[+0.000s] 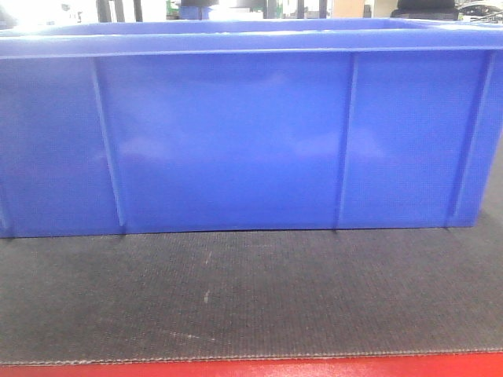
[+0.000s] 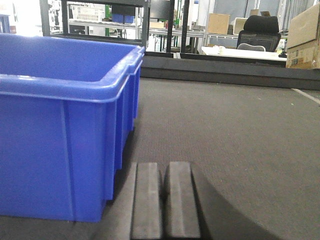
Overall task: Move blue bin to conveyor side
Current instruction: 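Open both grippers and lift them away from the bin rims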
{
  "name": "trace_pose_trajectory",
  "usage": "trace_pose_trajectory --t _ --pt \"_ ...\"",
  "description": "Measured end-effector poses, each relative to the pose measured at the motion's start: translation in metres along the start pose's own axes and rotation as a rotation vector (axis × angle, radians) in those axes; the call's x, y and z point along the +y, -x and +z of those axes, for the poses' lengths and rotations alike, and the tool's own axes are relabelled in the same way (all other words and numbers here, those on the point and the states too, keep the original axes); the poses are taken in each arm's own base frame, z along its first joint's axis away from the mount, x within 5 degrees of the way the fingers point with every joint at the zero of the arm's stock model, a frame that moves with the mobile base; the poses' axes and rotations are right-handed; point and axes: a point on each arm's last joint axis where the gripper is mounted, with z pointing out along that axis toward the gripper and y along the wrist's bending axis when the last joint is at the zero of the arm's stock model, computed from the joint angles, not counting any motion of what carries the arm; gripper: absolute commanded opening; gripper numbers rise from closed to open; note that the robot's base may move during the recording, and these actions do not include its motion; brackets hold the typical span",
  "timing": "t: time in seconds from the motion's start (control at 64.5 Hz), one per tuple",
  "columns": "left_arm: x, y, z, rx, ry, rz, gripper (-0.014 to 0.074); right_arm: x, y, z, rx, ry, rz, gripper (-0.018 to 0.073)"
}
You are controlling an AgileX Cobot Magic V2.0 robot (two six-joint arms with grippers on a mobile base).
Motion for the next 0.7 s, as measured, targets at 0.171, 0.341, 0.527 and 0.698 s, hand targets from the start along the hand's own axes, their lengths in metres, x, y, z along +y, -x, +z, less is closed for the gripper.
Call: trace_pose_trajectory --t 0.171,0.341,0.527,0.698 --pt "0.0000 0.0000 0.0000 0.000 0.000 0.000 -0.0006 -0.0003 0.0018 0.0000 -0.020 -0.003 0.032 -0.0069" --pt "0.0000 0.0000 0.0000 0.000 0.000 0.000 -0.0006 -0.0004 0.0022 0.0000 -0.024 -0.004 0.048 -0.0069" --pt "0.0000 0.0000 0.0000 0.000 0.000 0.000 -0.0006 -0.0004 0.0024 -0.0002 -0.027 -0.004 0.052 -0.0069" --pt "0.0000 0.0000 0.0000 0.000 0.000 0.000 -0.0006 -0.0004 0.0024 -0.0002 -0.027 -0.004 0.052 -0.0069"
